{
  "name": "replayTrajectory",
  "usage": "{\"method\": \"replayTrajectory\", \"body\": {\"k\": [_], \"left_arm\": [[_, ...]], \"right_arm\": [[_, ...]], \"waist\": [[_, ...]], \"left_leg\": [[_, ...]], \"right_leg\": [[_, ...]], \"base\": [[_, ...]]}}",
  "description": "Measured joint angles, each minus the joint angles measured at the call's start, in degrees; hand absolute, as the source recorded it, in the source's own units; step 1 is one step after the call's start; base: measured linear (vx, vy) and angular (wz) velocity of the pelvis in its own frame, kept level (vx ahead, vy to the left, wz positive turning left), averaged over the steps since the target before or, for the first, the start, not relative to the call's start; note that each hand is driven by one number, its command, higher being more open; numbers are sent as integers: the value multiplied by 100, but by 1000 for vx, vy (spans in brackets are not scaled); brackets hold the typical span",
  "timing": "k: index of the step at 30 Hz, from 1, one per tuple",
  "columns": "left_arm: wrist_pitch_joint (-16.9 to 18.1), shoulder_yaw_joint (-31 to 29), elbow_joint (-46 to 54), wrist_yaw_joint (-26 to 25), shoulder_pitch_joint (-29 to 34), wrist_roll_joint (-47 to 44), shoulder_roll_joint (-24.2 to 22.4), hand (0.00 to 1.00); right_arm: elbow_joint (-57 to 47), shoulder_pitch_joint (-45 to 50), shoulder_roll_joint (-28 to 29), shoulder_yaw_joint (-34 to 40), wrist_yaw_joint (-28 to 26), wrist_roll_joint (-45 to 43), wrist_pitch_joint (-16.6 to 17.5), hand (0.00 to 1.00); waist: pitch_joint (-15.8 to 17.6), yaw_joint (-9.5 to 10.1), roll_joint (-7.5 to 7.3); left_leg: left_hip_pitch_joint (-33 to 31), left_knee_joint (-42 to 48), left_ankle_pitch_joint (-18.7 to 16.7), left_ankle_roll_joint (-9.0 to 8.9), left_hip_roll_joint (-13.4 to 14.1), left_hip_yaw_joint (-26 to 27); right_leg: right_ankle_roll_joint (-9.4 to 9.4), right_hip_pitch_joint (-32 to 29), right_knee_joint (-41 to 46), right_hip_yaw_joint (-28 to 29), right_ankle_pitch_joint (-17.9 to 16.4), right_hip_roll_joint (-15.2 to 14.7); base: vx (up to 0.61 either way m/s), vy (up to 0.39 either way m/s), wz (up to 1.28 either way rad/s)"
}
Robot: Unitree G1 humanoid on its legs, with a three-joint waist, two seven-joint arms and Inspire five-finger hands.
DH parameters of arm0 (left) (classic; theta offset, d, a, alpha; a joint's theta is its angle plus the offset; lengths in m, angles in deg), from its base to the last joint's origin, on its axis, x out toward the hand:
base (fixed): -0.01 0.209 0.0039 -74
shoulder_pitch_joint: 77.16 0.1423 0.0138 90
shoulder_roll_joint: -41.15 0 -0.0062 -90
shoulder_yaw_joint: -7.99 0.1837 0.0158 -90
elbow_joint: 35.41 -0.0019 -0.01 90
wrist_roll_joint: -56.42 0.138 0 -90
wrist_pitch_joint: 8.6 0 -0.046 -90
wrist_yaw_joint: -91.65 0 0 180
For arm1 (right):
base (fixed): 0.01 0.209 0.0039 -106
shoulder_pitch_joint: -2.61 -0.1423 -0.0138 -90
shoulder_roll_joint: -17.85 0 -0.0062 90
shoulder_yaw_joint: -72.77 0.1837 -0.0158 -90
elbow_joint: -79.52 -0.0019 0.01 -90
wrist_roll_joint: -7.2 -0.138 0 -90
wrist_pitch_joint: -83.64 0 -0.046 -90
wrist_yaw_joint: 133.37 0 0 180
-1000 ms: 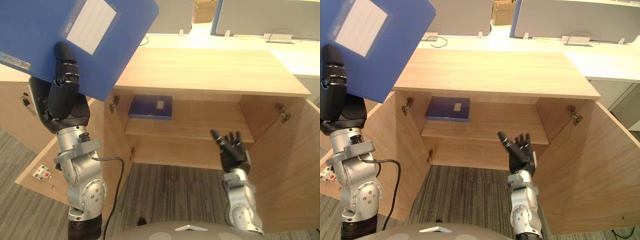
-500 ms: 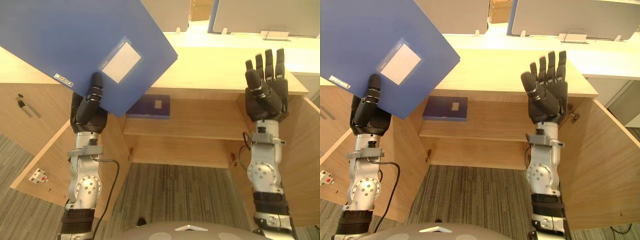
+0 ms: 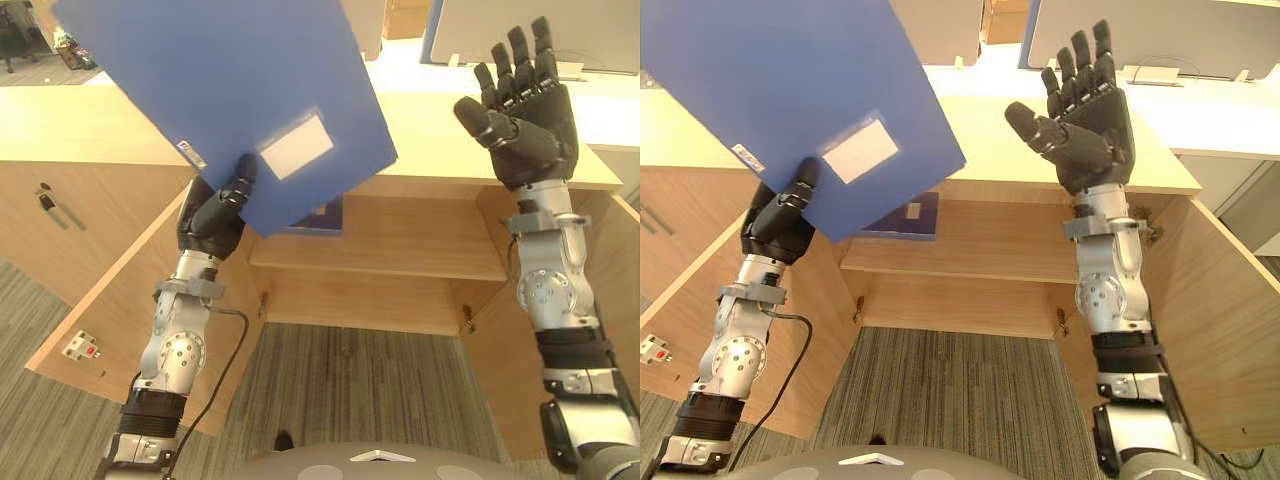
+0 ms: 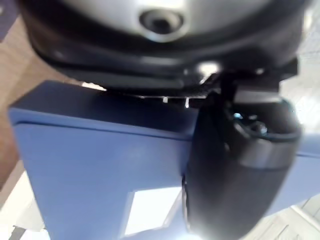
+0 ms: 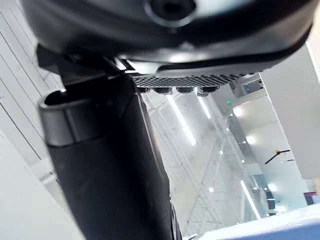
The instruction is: Walk over to the cabinet, pick up the folder, carry it to the office cabinet, place the folder inside the office cabinet, then close the office cabinet door
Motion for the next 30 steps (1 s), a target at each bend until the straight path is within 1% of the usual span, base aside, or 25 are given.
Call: {"method": "replayTrajectory", "body": {"k": [2, 7, 10, 13, 18, 20, 21, 23, 27, 28, 30], "left_arm": [[-28, 167, -68, 104, 0, 6, 169, 0], [-181, 488, -131, 378, -6, 3, 621, 0], [-232, 573, -132, 495, -54, -3, 778, 0], [-234, 675, -155, 554, -245, -25, 1014, 0], [-233, 919, -157, 576, -355, -78, 1397, 0], [-235, 1210, -158, 590, -365, -81, 1604, 0], [-235, 1247, -158, 595, -365, -81, 1629, 0], [-245, 1553, -226, 643, -426, -81, 1833, 0], [-290, 1896, -416, 730, -532, -82, 2040, 0], [-329, 1946, -430, 745, -536, -80, 2078, 0], [-390, 2141, -452, 760, -537, -75, 2240, 0]], "right_arm": [[253, -270, -293, -252, 11, 210, -47, 100], [942, -1160, -932, -1023, -15, 212, -236, 100], [1165, -1464, -1080, -1282, -27, 212, -243, 100], [1469, -1827, -1228, -1650, -104, 211, -254, 100], [1515, -2149, -1534, -2264, -275, 207, -320, 100], [1513, -2232, -1589, -2626, -458, 195, -365, 100], [1513, -2232, -1589, -2673, -488, 196, -371, 100], [1502, -2234, -1589, -3104, -711, 147, -423, 100], [1505, -2242, -1793, -3533, -714, -145, -518, 100], [1505, -2269, -1842, -3645, -714, -198, -548, 0], [1504, -2390, -1867, -3948, -734, -307, -607, 0]], "waist": [[-5, 4, -8], [-37, 33, -56], [-41, 65, -63], [-43, 112, -65], [-58, 132, -74], [-105, 150, -82], [-109, 154, -85], [-124, 185, -107], [-131, 280, -118], [-131, 296, -120], [-142, 298, -139]], "left_leg": [[-4, 1, 3, 3, -2, -8], [-21, 3, 22, 13, 1, -34], [-28, 1, 42, 17, 6, -39], [-48, -4, 87, 12, 33, -60], [-97, -8, 167, -15, 104, -129], [-110, -8, 184, -26, 141, -133], [-112, -8, 186, -28, 152, -132], [-126, -8, 196, -41, 181, -133], [-188, -7, 201, -48, 189, -133], [-193, -7, 201, -48, 189, -132], [-193, -6, 201, -50, 186, -125]], "right_leg": [[13, 5, -9, -9, 14, -1], [20, 16, -45, -24, 46, 3], [14, 26, -75, -26, 79, 9], [5, 26, -95, -38, 126, 35], [-27, 19, -114, -98, 170, 114], [-38, 28, -181, -100, 194, 141], [-36, 31, -192, -100, 201, 145], [-44, 28, -219, -100, 230, 172], [-64, 22, -319, -104, 310, 191], [-47, 26, -336, -104, 333, 192], [-49, 45, -391, -101, 359, 193]], "base": [[0, 0, 0], [0, 0, 0], [-13, 1, 0], [-61, 3, 3], [-71, -12, 6], [-60, -5, 0], [-50, -10, -1], [-40, -6, -1], [-17, 2, 0], [0, 0, 0], [0, 0, 0]]}}
